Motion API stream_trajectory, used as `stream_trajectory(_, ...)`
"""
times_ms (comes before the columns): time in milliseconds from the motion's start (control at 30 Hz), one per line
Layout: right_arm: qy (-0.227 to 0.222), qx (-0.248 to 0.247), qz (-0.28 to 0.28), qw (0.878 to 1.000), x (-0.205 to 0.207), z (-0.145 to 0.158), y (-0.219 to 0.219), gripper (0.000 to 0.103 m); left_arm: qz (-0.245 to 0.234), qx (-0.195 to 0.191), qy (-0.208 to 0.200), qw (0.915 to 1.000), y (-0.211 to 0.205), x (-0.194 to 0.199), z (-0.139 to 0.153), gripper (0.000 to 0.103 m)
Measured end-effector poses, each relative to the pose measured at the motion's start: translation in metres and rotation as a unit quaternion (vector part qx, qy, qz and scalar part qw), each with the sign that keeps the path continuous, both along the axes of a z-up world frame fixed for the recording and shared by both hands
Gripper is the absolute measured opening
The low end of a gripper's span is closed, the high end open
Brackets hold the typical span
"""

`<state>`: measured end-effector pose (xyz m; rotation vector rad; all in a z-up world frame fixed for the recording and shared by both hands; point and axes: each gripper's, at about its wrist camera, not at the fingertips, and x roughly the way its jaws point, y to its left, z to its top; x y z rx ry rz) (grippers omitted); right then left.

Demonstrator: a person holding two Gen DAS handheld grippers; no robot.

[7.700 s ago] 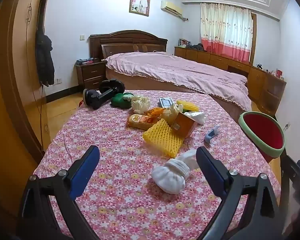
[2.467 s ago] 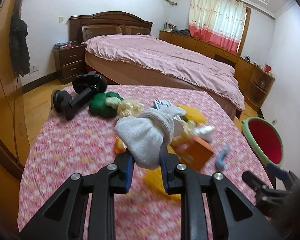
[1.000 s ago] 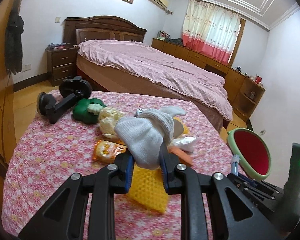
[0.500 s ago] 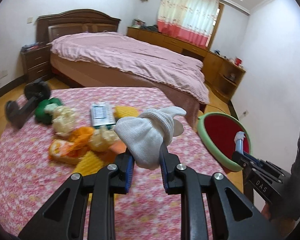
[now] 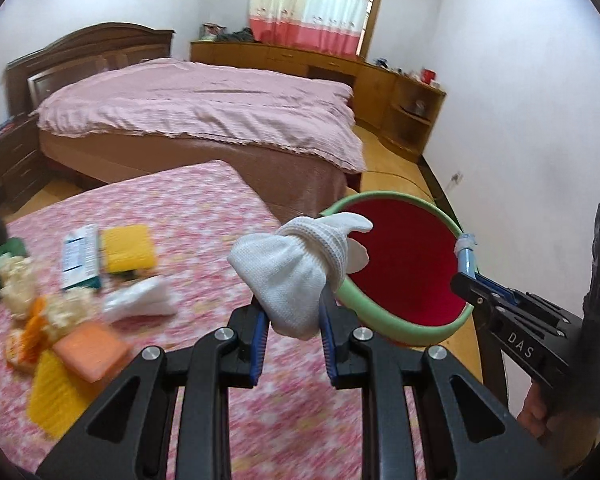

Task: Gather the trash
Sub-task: 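Move both grippers over the red bucket and open them to drop items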

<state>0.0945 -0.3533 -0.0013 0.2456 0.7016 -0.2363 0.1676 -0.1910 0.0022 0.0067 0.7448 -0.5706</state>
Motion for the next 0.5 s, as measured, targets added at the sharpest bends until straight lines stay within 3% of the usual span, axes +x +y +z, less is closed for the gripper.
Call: stream_trajectory(500,0.025,0.044,-0.026,0.998,0.016,-0.035,-0.066,0.017,-0.061,0.029,0.025,0.9974,-0.092,0.032,-0.032,0.023)
